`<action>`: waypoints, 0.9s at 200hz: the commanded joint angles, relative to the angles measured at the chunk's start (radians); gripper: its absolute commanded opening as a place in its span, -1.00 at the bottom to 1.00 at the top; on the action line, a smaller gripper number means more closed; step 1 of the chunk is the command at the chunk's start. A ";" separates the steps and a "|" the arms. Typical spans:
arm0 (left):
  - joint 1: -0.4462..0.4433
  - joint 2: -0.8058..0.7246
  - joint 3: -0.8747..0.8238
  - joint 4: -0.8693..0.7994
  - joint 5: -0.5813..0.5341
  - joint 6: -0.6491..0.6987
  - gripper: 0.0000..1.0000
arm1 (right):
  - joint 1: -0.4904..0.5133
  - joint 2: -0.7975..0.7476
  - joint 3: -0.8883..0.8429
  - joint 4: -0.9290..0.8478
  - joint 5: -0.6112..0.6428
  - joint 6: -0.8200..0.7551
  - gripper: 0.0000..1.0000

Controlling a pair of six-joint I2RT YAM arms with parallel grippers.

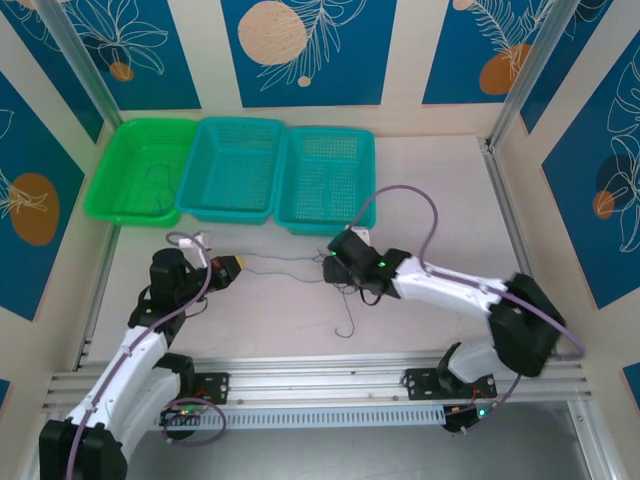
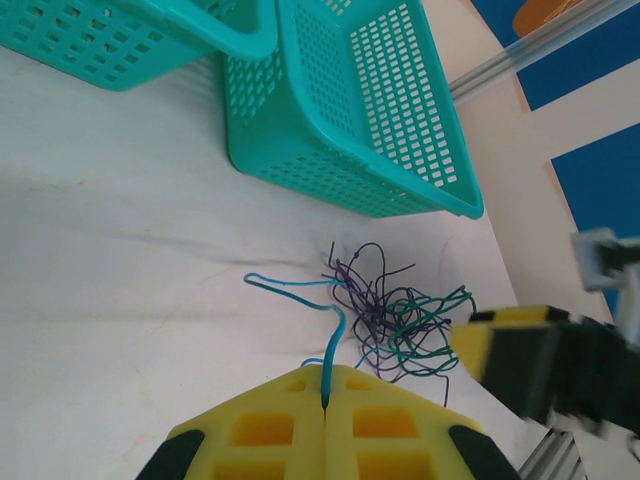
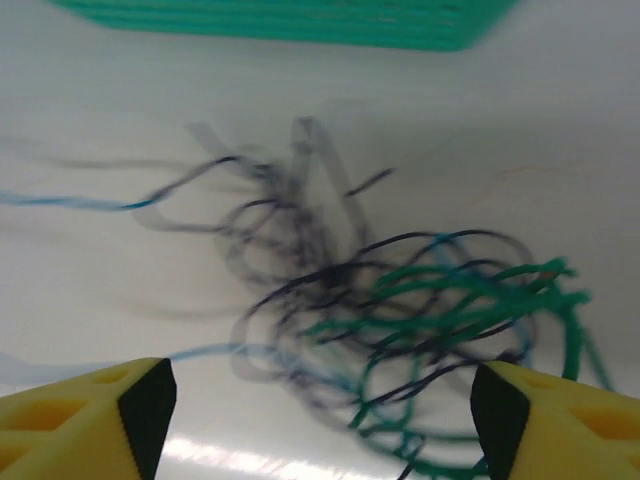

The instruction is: Untangle the cables

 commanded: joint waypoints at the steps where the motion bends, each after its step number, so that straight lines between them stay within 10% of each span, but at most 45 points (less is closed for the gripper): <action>1: 0.009 -0.041 0.032 -0.095 -0.030 0.058 -1.00 | -0.013 0.142 0.060 -0.111 0.159 0.043 0.62; 26: 0.010 -0.074 0.050 -0.164 -0.075 0.092 -1.00 | -0.046 0.242 0.059 -0.073 0.070 0.102 0.51; 66: 0.037 -0.079 0.150 -0.400 -0.318 0.101 -1.00 | -0.151 0.206 -0.041 -0.068 0.068 0.213 -0.41; 97: 0.116 -0.088 0.194 -0.517 -0.460 0.063 -1.00 | -0.258 0.070 -0.149 -0.016 0.035 0.231 -0.73; 180: 0.188 -0.089 0.066 -0.338 -0.244 0.013 -1.00 | -0.393 -0.149 -0.263 0.104 -0.203 0.100 -0.99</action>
